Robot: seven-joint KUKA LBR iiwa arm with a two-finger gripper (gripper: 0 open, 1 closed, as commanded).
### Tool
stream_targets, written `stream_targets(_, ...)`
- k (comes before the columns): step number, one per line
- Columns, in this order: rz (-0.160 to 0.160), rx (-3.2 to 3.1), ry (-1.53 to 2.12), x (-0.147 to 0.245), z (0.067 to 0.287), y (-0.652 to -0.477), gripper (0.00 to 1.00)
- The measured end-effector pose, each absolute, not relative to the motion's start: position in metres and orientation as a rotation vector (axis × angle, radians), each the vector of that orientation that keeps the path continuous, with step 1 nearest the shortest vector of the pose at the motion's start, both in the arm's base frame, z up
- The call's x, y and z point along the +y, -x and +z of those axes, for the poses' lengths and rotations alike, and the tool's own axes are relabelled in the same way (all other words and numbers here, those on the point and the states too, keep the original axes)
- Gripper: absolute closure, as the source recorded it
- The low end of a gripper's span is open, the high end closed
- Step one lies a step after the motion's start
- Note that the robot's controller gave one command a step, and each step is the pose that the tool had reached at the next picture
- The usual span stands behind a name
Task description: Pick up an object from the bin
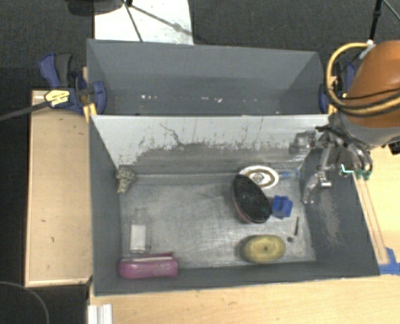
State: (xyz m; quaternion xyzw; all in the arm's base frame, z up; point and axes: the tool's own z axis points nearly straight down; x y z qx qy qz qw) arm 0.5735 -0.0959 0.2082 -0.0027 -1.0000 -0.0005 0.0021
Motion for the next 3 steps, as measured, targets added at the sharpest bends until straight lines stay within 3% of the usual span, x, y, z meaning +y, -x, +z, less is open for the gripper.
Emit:
stream_targets(1, -0.002, -3.147, 0.056, -0.048, 0.086, -0.573, 0.00)
stream_targets(2, 0.001, -3.151, 0.119, -0.071, 0.225, -0.565, 0.00)
stream_targets(3, 0.000, -3.140, 0.121, -0.083, 0.076, -0.581, 0.00)
